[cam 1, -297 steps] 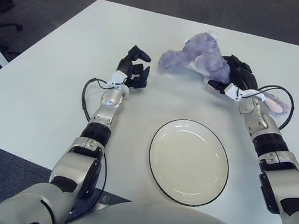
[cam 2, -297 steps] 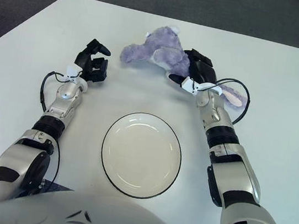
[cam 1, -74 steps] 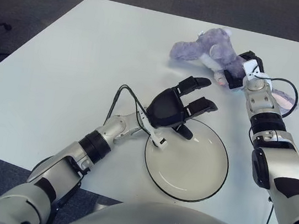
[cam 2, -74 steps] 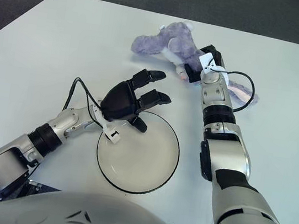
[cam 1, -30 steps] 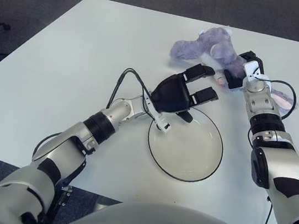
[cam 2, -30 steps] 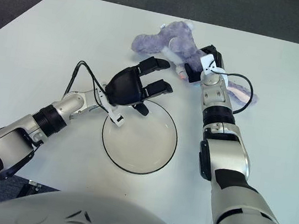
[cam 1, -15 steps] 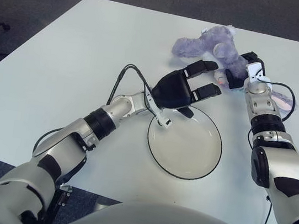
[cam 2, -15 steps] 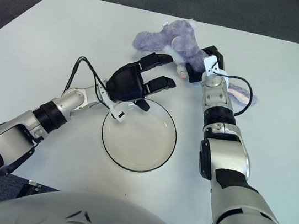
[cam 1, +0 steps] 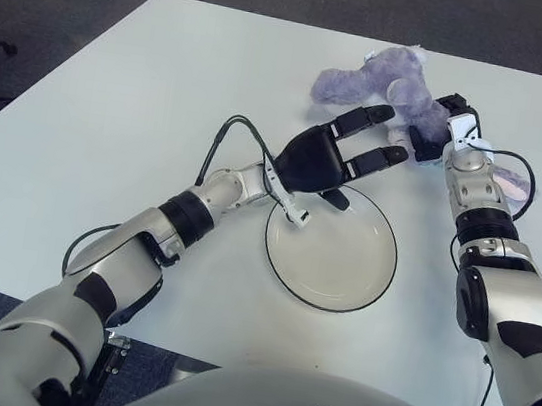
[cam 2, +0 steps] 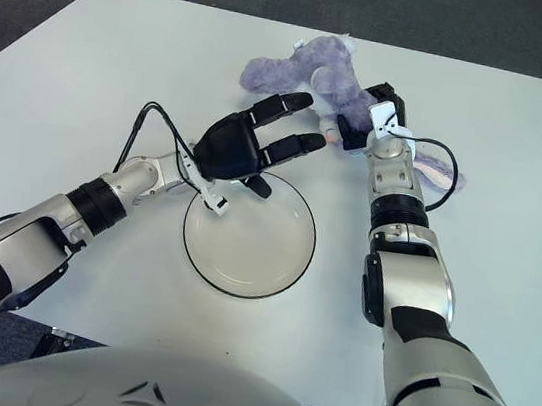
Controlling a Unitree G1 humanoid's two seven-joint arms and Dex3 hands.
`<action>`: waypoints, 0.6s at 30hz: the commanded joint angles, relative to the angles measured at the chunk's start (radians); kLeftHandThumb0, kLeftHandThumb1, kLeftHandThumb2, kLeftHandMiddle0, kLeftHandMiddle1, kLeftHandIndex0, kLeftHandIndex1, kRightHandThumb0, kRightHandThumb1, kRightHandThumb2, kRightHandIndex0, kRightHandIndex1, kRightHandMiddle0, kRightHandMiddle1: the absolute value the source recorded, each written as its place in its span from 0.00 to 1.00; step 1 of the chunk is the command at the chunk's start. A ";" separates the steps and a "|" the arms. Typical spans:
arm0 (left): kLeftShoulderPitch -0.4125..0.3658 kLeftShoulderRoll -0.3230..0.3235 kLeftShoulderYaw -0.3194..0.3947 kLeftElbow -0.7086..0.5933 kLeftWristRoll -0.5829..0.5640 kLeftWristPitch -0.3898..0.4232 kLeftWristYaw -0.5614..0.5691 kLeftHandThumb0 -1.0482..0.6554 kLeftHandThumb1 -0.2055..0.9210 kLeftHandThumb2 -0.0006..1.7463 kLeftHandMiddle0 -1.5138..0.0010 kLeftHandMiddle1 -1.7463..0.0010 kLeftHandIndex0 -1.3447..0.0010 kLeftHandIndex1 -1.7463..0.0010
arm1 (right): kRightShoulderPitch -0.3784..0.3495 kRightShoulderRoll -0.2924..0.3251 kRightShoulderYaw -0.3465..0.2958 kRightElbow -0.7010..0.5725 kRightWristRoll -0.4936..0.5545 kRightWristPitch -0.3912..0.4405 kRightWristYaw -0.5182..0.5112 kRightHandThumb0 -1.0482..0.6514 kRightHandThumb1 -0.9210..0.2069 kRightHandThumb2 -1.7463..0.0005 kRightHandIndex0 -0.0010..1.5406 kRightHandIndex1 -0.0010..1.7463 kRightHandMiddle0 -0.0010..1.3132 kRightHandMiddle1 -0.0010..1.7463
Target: Put the doll into the plate.
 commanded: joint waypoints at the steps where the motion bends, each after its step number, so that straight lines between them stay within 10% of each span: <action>1: -0.032 -0.006 -0.012 0.028 0.005 0.013 0.008 0.27 0.73 0.51 1.00 0.65 1.00 0.53 | 0.052 0.012 0.010 0.010 0.008 0.047 0.033 0.62 0.80 0.07 0.57 0.93 0.46 1.00; 18: -0.071 -0.012 -0.034 0.095 -0.011 0.021 -0.032 0.26 0.71 0.52 1.00 0.75 1.00 0.69 | 0.033 0.007 0.020 0.052 -0.003 0.062 0.018 0.62 0.79 0.07 0.55 0.96 0.45 1.00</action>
